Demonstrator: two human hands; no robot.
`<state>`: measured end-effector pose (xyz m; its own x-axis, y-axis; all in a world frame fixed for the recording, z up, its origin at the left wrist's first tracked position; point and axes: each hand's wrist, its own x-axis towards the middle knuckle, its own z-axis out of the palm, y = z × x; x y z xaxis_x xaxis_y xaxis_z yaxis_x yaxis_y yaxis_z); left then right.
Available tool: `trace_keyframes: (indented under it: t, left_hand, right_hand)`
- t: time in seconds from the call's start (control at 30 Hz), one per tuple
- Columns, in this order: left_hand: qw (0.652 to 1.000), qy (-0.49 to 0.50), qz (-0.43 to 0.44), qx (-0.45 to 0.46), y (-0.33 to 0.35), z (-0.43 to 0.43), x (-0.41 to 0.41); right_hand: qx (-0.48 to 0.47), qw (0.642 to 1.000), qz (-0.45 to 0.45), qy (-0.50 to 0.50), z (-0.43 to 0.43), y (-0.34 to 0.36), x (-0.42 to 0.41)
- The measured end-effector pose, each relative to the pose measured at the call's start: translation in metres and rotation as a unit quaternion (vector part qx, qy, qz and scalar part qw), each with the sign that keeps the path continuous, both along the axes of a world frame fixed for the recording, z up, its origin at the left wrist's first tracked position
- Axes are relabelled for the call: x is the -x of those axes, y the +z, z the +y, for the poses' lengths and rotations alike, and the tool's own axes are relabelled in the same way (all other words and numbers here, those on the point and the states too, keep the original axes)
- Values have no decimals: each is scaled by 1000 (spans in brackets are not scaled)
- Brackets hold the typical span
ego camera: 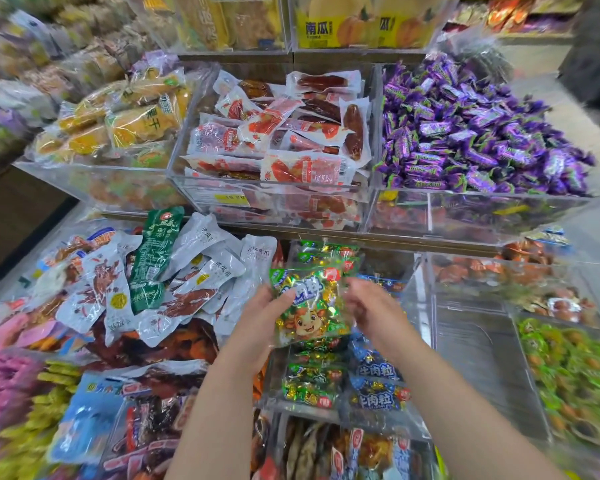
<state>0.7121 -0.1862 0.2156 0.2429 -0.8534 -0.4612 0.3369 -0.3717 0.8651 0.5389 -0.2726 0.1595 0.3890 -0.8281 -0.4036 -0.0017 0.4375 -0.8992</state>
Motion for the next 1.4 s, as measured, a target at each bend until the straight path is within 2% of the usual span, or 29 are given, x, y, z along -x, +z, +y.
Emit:
trace_keyframes:
  t: [0.07, 0.13, 0.17, 0.2, 0.23, 0.27, 0.3, 0.33, 0.4, 0.5, 0.63, 0.77, 0.9, 0.97, 1.2, 1.33, 1.4]
  left_hand:
    - [993, -54, -106, 5, 0, -6, 8]
    - [964, -63, -259, 23, -1, -11, 9]
    - [926, -41, -375, 34, -4, -14, 5]
    - [855, -21, -517, 39, -7, -16, 0]
    - [761, -29, -648, 22, -12, -18, -7]
    - [685, -65, -726, -13, -18, -21, -14]
    - [641, -114, -757, -53, -23, -24, -20]
    - [629, -155, -757, -85, -29, -26, -23]
    - [627, -199, -745, -114, -42, -29, -25]
    - [608, -198, -761, -111, -53, -30, -25]
    - [591, -181, -781, -94, -60, -28, -24]
    - [592, -163, -786, -71, -66, -27, -25]
    - [629, -128, -765, -52, -67, -26, -24]
    - [635, -123, -760, -58, -65, -26, -23]
    - [614, -151, -769, -93, -63, -28, -21]
    - [615, -149, -769, -92, -63, -29, -21]
    - [612, -150, -771, -93, -63, -29, -20]
  right_hand:
    - [4, 993, 62, 105, 9, 0, 2]
    - [17, 992, 104, 75, 8, -5, 9]
    - [25, 992, 114, 39, 6, -7, 12]
    - [34, 991, 128, 4, 4, -8, 15]
    - [47, 987, 154, -20, 1, -9, 17]
    - [68, 981, 181, -33, -2, -10, 15]
    - [90, 975, 199, -39, -3, -11, 11]
    - [107, 973, 202, -41, -5, -12, 5]
    - [133, 969, 206, -33, -8, -14, -13]
    - [188, 946, 260, -40, -15, -20, -40]
    - [218, 900, 354, -134, -18, -28, -59]
    - [221, 916, 299, -149, -23, -37, -63]
    - [249, 896, 349, -119, -39, -42, -66]
    - [245, 899, 346, -112, -43, -44, -67]
    - [238, 922, 296, -71, -40, -57, -56]
    - [227, 906, 333, -131, -50, -47, -68]
    - [222, 910, 325, -128, -52, -43, -69]
